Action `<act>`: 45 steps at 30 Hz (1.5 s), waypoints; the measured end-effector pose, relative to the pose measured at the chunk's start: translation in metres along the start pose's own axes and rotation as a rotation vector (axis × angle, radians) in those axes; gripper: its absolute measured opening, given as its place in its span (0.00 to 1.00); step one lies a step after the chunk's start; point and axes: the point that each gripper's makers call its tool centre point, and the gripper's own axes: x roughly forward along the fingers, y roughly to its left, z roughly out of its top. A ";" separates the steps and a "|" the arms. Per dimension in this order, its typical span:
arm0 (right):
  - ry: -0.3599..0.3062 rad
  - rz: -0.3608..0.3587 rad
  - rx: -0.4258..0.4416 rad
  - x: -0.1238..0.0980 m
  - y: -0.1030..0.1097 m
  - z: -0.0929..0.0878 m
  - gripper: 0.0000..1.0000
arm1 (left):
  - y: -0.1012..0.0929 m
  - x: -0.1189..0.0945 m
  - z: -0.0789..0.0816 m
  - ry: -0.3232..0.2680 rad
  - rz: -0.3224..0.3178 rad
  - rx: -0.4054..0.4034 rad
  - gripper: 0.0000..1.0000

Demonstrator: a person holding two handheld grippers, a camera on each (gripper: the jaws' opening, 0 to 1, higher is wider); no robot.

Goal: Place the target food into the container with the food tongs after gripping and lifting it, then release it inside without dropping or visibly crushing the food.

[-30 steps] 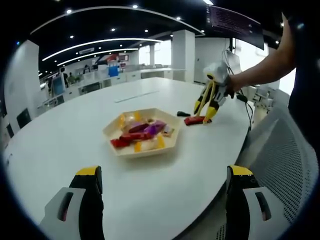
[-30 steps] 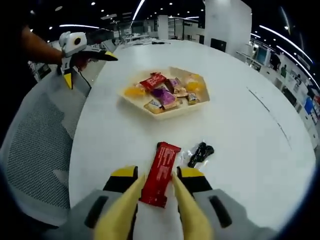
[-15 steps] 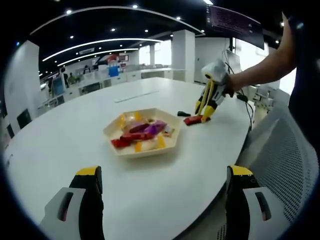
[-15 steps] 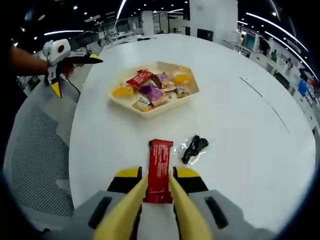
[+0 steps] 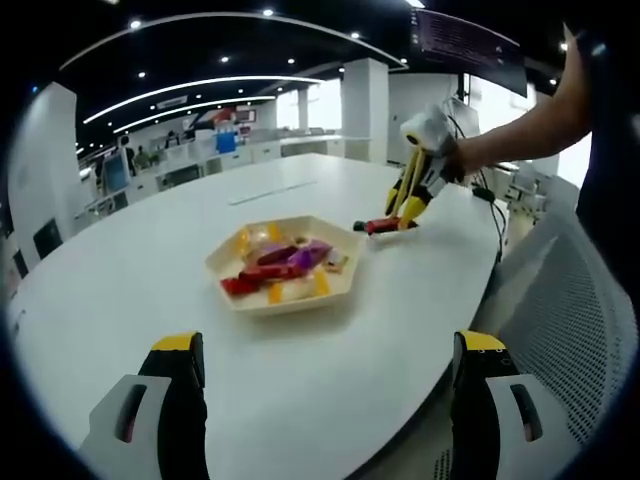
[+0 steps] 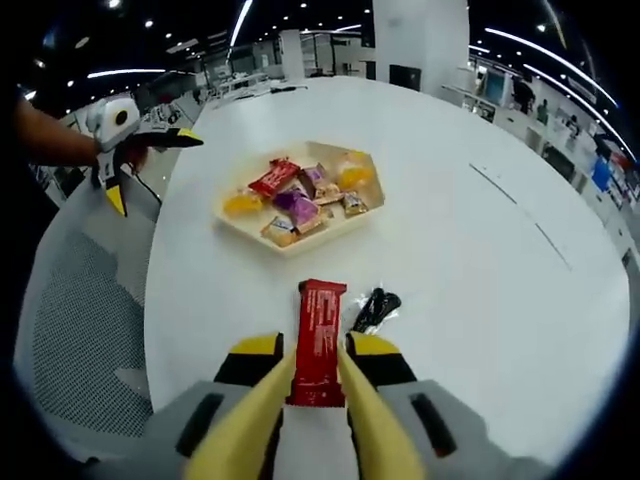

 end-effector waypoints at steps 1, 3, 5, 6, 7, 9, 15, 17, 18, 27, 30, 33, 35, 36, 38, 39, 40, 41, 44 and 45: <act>0.000 -0.001 -0.001 -0.001 0.000 0.001 0.23 | 0.000 0.000 0.000 0.002 -0.003 -0.005 0.99; -0.002 -0.002 -0.001 -0.002 -0.002 0.002 0.23 | 0.000 0.000 -0.001 0.005 -0.005 -0.008 0.99; -0.007 0.001 0.002 -0.005 -0.002 0.004 0.23 | 0.000 0.000 0.001 -0.004 0.000 0.000 0.99; -0.007 0.000 0.003 -0.006 -0.003 0.005 0.23 | 0.000 0.000 0.001 -0.006 0.001 -0.002 0.99; -0.008 -0.001 0.000 -0.008 -0.003 0.007 0.23 | 0.001 -0.001 0.001 -0.007 0.003 -0.002 0.99; -0.011 0.000 0.001 -0.012 -0.006 0.010 0.23 | 0.000 -0.001 0.002 -0.008 0.003 -0.001 0.99; -0.019 0.017 -0.018 -0.029 -0.013 0.024 0.23 | 0.000 -0.001 0.001 -0.010 -0.002 -0.001 0.99; -0.026 0.022 -0.015 -0.036 -0.016 0.030 0.23 | 0.000 -0.001 0.002 -0.012 -0.001 -0.001 0.99; -0.028 0.022 -0.022 -0.040 -0.018 0.033 0.23 | 0.000 -0.001 0.003 -0.015 0.001 -0.002 0.99; -0.025 0.018 -0.041 -0.050 -0.024 0.042 0.23 | 0.002 -0.002 0.006 -0.033 0.010 0.003 0.99; -0.029 0.017 -0.043 -0.051 -0.023 0.045 0.23 | 0.002 -0.003 0.008 -0.037 0.012 0.000 0.99; -0.031 0.019 -0.044 -0.052 -0.024 0.048 0.23 | 0.002 -0.002 0.008 -0.038 0.012 0.006 0.99; -0.032 0.022 -0.046 -0.053 -0.024 0.050 0.23 | 0.002 -0.002 0.007 -0.037 0.013 0.007 0.99; -0.034 0.022 -0.046 -0.054 -0.024 0.052 0.23 | 0.002 -0.002 0.007 -0.036 0.013 0.008 0.99; -0.033 0.018 -0.051 -0.055 -0.025 0.054 0.23 | 0.002 -0.002 0.008 -0.038 0.012 0.009 0.99; -0.032 0.018 -0.052 -0.055 -0.025 0.055 0.23 | 0.002 -0.002 0.008 -0.037 0.014 0.010 0.99; -0.034 0.019 -0.053 -0.055 -0.025 0.057 0.23 | 0.002 -0.002 0.008 -0.036 0.015 0.010 0.99; -0.033 0.019 -0.058 -0.056 -0.025 0.059 0.23 | 0.002 -0.002 0.007 -0.037 0.013 0.008 0.99; -0.035 0.019 -0.069 -0.055 -0.025 0.065 0.23 | 0.001 -0.002 0.008 -0.043 0.005 -0.002 0.99; -0.034 0.018 -0.076 -0.055 -0.025 0.067 0.23 | 0.000 -0.002 0.007 -0.037 0.002 0.000 0.99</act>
